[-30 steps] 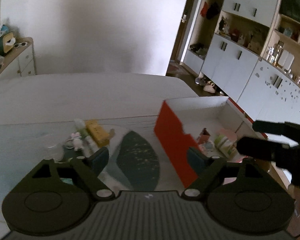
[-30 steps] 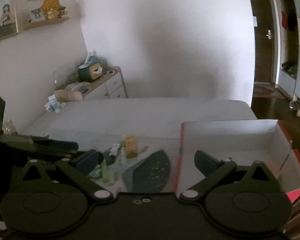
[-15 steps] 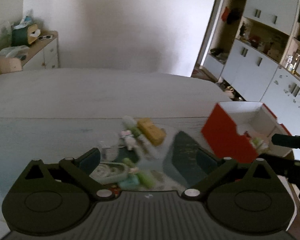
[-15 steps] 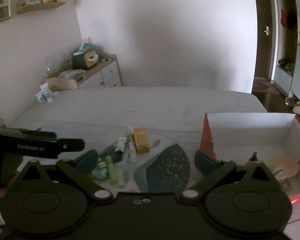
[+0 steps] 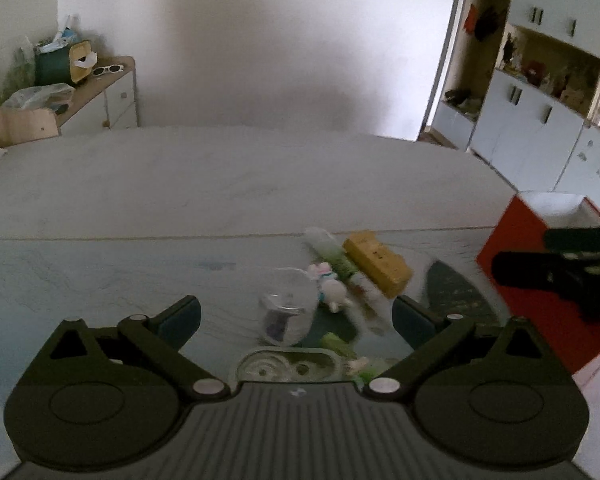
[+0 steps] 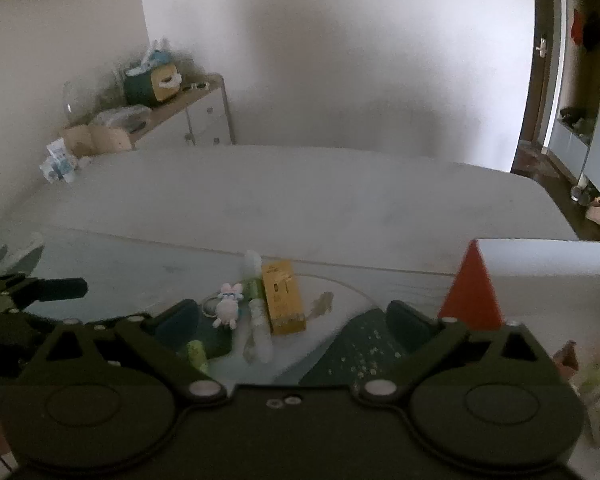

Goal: Organize rigid objects
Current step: 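Close the right gripper on the yellow carton while the left gripper grasps the clear cup, then carry the yellow carton and clear cup with both grippers to the box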

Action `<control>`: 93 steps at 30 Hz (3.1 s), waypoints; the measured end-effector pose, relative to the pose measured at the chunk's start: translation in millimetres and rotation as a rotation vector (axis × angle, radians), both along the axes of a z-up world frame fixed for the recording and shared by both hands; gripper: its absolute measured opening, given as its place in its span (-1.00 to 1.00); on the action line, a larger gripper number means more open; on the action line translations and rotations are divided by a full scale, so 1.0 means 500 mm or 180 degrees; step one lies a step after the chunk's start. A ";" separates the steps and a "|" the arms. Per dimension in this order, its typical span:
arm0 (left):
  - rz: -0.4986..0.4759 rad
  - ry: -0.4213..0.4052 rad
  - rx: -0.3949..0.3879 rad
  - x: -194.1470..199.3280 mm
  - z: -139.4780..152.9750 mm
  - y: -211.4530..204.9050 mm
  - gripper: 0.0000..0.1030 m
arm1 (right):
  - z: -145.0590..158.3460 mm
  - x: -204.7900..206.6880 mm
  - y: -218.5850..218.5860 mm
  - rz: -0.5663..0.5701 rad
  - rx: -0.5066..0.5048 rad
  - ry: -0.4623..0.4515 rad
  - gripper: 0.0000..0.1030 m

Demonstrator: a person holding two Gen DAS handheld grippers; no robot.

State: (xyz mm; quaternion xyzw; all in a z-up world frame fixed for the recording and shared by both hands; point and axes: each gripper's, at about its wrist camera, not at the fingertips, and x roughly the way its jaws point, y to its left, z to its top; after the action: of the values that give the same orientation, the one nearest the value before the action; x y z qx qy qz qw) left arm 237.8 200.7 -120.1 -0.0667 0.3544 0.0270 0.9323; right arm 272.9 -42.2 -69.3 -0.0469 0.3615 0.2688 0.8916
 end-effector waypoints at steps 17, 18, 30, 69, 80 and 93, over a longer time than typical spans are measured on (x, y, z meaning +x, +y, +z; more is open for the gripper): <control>0.0117 0.0256 -0.0055 0.084 -0.084 0.042 0.98 | -0.111 0.125 0.094 0.0116 -0.0307 0.0391 0.29; 0.0121 0.0267 -0.0054 0.086 -0.087 0.044 0.98 | -0.116 0.130 0.096 0.0114 -0.0305 0.0419 0.26; -0.0050 0.0173 -0.0040 0.092 -0.086 0.026 0.68 | -0.135 0.149 0.107 0.0129 -0.0247 0.0505 -0.16; -0.0294 0.0151 -0.0351 0.069 0.045 -0.034 -0.16 | 0.049 0.018 -0.069 -0.0017 0.0169 0.0347 -0.44; -0.0482 0.0062 -0.0350 0.046 0.118 -0.140 -0.16 | 0.101 -0.017 -0.177 -0.0068 0.0262 0.0278 -0.44; -0.0647 0.0037 -0.0325 0.049 0.138 -0.317 -0.16 | 0.101 -0.005 -0.337 -0.0177 0.0309 0.0278 -0.44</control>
State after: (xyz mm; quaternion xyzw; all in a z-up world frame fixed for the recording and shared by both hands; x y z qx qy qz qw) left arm 262.4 42.1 -51.0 -0.0777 0.3656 -0.0855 0.9236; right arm 270.3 -210.4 -18.7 0.0183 0.3878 0.2628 0.8833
